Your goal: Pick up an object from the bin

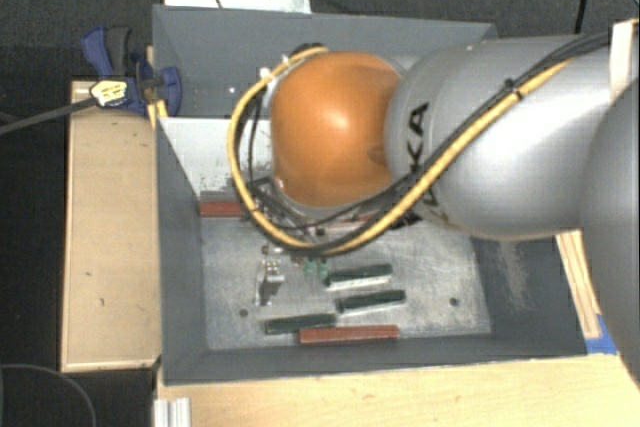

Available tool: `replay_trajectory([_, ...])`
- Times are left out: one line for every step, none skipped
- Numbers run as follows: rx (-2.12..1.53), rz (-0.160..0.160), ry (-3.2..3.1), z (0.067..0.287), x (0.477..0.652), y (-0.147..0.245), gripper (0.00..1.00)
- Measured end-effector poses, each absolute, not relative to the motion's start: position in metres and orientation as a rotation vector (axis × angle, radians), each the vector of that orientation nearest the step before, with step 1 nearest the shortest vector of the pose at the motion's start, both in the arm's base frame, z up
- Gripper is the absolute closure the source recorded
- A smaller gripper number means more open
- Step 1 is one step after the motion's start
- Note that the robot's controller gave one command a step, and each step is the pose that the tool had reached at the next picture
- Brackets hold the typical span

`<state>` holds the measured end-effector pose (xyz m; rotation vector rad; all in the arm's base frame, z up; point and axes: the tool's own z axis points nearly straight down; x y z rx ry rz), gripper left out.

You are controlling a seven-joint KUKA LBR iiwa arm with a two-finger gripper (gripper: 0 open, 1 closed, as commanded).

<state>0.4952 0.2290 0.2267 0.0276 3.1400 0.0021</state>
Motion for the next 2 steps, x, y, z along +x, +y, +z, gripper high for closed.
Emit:
replay_trajectory([0.029,0.002,3.14,0.227,0.495,0.229,0.0])
replay_trajectory([-0.131,0.006,3.135,0.217,0.494,0.204,0.0])
